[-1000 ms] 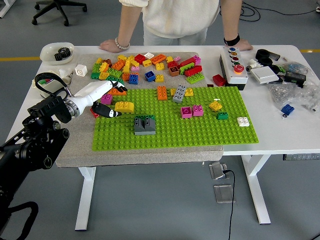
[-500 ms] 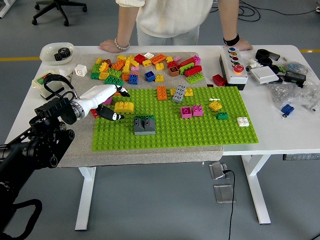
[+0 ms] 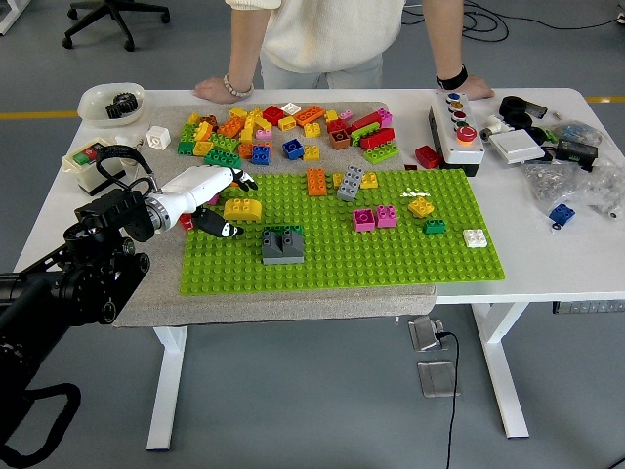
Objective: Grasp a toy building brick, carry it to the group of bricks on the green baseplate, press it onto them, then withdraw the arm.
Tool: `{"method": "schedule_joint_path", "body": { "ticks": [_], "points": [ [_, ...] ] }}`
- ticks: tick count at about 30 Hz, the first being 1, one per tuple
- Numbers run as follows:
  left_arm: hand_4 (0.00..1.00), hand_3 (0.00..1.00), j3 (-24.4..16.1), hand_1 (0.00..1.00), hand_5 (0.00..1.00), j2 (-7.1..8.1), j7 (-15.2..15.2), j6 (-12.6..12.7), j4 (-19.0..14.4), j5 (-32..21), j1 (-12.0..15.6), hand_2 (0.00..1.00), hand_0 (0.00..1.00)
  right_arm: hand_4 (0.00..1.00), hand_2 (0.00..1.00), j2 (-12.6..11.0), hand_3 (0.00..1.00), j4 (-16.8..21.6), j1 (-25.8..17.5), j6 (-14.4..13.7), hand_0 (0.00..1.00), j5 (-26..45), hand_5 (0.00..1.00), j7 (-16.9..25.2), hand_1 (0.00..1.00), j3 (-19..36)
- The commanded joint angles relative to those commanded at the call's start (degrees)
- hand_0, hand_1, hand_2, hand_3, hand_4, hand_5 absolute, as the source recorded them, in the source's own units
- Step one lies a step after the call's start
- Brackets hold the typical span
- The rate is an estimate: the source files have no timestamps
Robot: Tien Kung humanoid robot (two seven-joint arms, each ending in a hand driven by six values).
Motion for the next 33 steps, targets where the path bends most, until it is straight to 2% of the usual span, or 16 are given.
{"method": "schedule_joint_path", "body": {
  "ticks": [8,14,16,21,22,33],
  "points": [
    [0.848,0.761,3.68,0.830,0.145,0.76,-0.37,-0.89,1.05,-1.73,-2.32,0.741,0.888,0.816,0.674,-0.08,0.608,0.00,0.17,0.06,0.738,0.01,0.526,-0.05,0.634,-0.22],
    [0.842,0.749,7.32,0.829,0.144,1.30,-0.84,-1.18,3.34,-3.97,-4.26,0.738,0.886,0.815,0.674,-0.17,0.608,0.00,0.38,0.09,0.738,0.03,0.525,-0.07,0.634,-0.45],
    [0.817,0.721,8.41,0.824,0.143,1.28,-0.93,-1.22,4.16,-4.74,-4.86,0.725,0.881,0.816,0.674,-0.21,0.608,0.00,0.48,0.11,0.739,0.06,0.526,-0.08,0.635,-0.50],
    [0.817,0.721,10.78,0.824,0.143,1.15,-1.05,-1.44,5.77,-6.47,-6.19,0.725,0.881,0.816,0.674,-0.33,0.608,0.00,0.68,0.14,0.739,0.09,0.526,-0.11,0.635,-0.59],
    [0.709,0.624,11.64,0.800,0.111,1.05,-1.09,-1.66,6.30,-7.01,-6.70,0.657,0.865,0.816,0.674,-0.36,0.608,0.00,0.75,0.15,0.739,0.13,0.526,-0.11,0.634,-0.64],
    [0.700,0.621,14.94,0.799,0.109,-0.18,-1.05,-3.51,8.71,-9.62,-9.50,0.650,0.864,0.816,0.674,-0.44,0.607,0.00,1.14,0.23,0.739,0.25,0.526,-0.15,0.634,-0.83]
  ]
}}
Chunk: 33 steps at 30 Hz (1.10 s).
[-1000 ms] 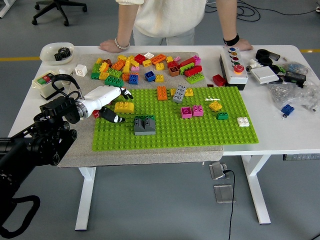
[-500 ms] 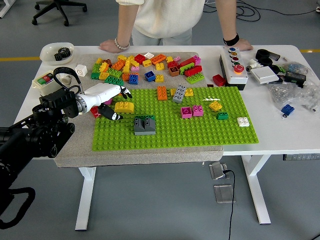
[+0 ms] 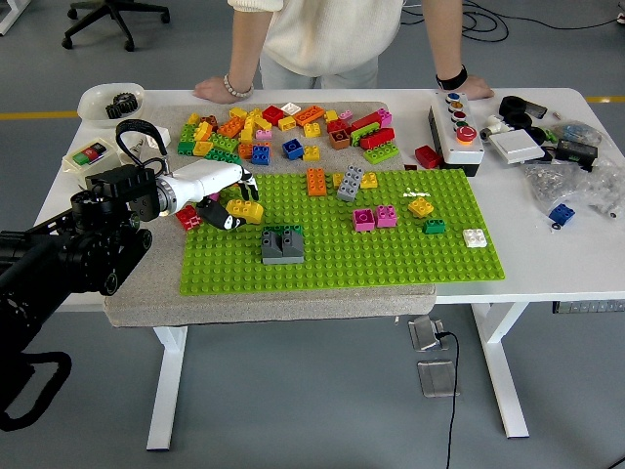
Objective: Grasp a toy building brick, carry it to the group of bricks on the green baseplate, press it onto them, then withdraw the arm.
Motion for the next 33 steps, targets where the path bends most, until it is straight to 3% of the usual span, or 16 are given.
{"method": "schedule_joint_path", "body": {
  "ticks": [13,14,20,31,33],
  "points": [
    [0.769,0.674,1.43,0.829,0.145,-0.78,-0.60,-0.54,1.55,-1.11,-0.58,0.718,0.888,0.817,0.674,0.02,0.607,0.00,0.12,0.12,0.739,-0.06,0.526,0.10,0.635,-0.12],
    [0.827,0.759,1.43,0.849,0.160,-0.79,-0.64,-0.47,1.58,-1.08,-0.56,0.754,0.896,0.816,0.674,0.00,0.608,0.00,0.18,0.11,0.738,-0.05,0.526,0.11,0.633,-0.14],
    [0.839,0.785,1.67,0.854,0.163,-0.79,-0.88,0.12,1.81,-1.10,-0.49,0.761,0.905,0.816,0.674,0.02,0.608,0.00,0.33,0.10,0.738,0.09,0.526,0.15,0.635,-0.32],
    [0.842,0.788,3.27,0.851,0.167,-0.76,-1.11,1.93,2.37,-1.87,-0.57,0.760,0.906,0.816,0.674,0.07,0.608,0.00,0.41,0.11,0.739,0.17,0.526,0.20,0.634,-0.39],
    [0.817,0.739,3.84,0.835,0.170,-0.73,-1.01,2.24,2.60,-2.28,-0.68,0.748,0.892,0.817,0.674,0.07,0.608,0.00,0.43,0.12,0.739,0.18,0.526,0.21,0.634,-0.40]
  ]
}}
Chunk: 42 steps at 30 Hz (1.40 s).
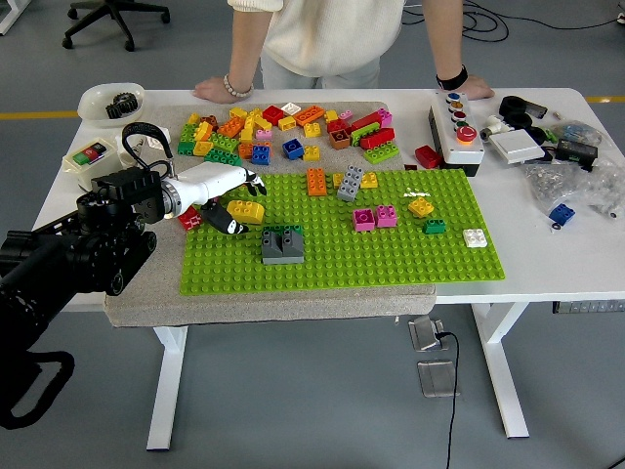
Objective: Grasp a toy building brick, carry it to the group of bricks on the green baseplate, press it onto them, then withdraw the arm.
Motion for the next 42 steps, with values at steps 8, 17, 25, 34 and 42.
{"method": "schedule_joint_path", "body": {
  "ticks": [8,17,25,34,42],
  "points": [
    [0.811,0.727,2.77,0.836,0.172,-0.10,0.56,0.56,1.08,-1.45,-0.99,0.747,0.894,0.817,0.674,-0.06,0.608,0.00,0.13,0.02,0.739,0.05,0.527,0.03,0.635,-0.21],
    [0.762,0.667,6.66,0.828,0.159,-0.61,0.53,1.55,2.45,-4.21,-1.37,0.708,0.890,0.818,0.674,-0.06,0.607,0.00,0.24,0.07,0.739,0.20,0.527,0.05,0.634,-0.47],
    [0.758,0.667,7.99,0.826,0.160,-0.69,0.53,2.29,3.14,-5.81,-1.37,0.704,0.888,0.818,0.675,-0.05,0.608,0.00,0.50,0.11,0.739,0.14,0.527,0.10,0.634,-0.73],
    [0.733,0.650,10.14,0.820,0.150,-0.73,0.46,2.87,4.00,-7.86,-1.38,0.684,0.885,0.818,0.675,-0.08,0.608,0.00,0.55,0.21,0.739,-0.13,0.529,0.11,0.635,-0.79],
    [0.661,0.615,11.26,0.790,0.123,-1.00,0.15,3.63,4.50,-10.06,-1.30,0.641,0.828,0.818,0.675,-0.13,0.609,0.00,0.60,0.24,0.739,-0.20,0.527,0.11,0.635,-0.80]
  ]
}}
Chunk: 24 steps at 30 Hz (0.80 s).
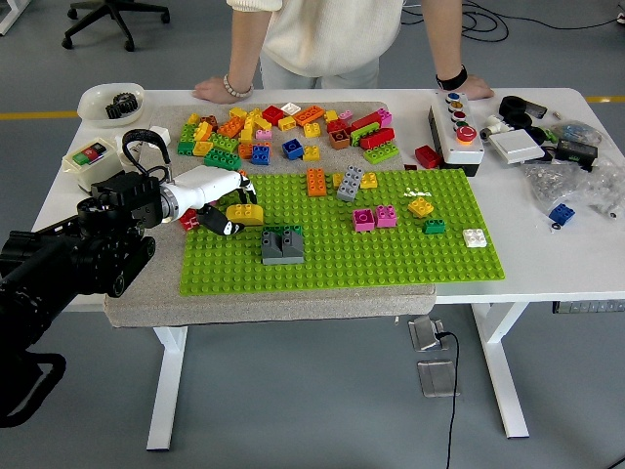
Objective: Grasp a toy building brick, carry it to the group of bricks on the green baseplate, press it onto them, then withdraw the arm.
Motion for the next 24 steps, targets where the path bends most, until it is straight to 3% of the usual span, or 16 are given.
{"method": "schedule_joint_path", "body": {
  "ticks": [4,5,10,11,16,17,22,23,24],
  "points": [
    [0.661,0.615,0.34,0.790,0.123,-0.22,-0.15,0.66,0.17,-1.15,0.07,0.641,0.828,0.818,0.675,0.03,0.609,0.00,0.07,-0.02,0.739,0.05,0.527,0.03,0.635,-0.04],
    [0.579,0.586,0.34,0.765,0.087,-0.25,-0.16,0.72,0.19,-1.21,0.08,0.611,0.790,0.818,0.675,0.03,0.610,0.00,0.07,-0.02,0.739,0.05,0.526,0.04,0.634,-0.04],
    [0.579,0.586,1.47,0.765,0.087,-0.37,-0.04,0.75,0.49,-2.12,0.17,0.611,0.790,0.818,0.675,0.03,0.610,0.00,0.02,-0.02,0.739,0.08,0.526,0.02,0.634,0.01],
    [0.527,0.560,1.63,0.745,0.044,-0.39,-0.03,0.77,0.54,-2.32,0.18,0.590,0.766,0.818,0.675,0.03,0.610,0.00,0.01,-0.02,0.739,0.08,0.527,0.02,0.634,0.03],
    [0.527,0.560,2.22,0.745,0.044,-0.41,-0.02,0.87,0.73,-2.70,0.34,0.590,0.766,0.818,0.675,0.05,0.610,0.00,0.02,-0.03,0.739,0.14,0.527,0.05,0.634,0.00],
    [0.412,0.540,2.47,0.694,0.002,-0.41,-0.05,0.92,0.78,-2.92,0.39,0.558,0.688,0.818,0.675,0.05,0.610,0.00,0.03,-0.04,0.739,0.15,0.526,0.06,0.634,0.00],
    [0.412,0.540,2.36,0.694,0.002,-0.50,-0.44,1.53,0.88,-3.49,0.47,0.558,0.688,0.818,0.675,0.00,0.610,0.00,0.02,-0.06,0.739,0.16,0.526,0.02,0.634,0.12],
    [0.351,0.526,1.48,0.640,0.002,-0.51,-0.52,1.56,0.76,-2.87,0.45,0.540,0.628,0.817,0.675,0.00,0.610,0.00,-0.01,-0.08,0.739,0.18,0.526,0.02,0.633,0.15],
    [0.351,0.526,1.08,0.640,0.002,-0.51,-0.56,1.57,0.71,-2.60,0.44,0.540,0.628,0.817,0.675,0.00,0.610,0.00,-0.02,-0.08,0.739,0.19,0.526,0.02,0.633,0.16]
  ]
}}
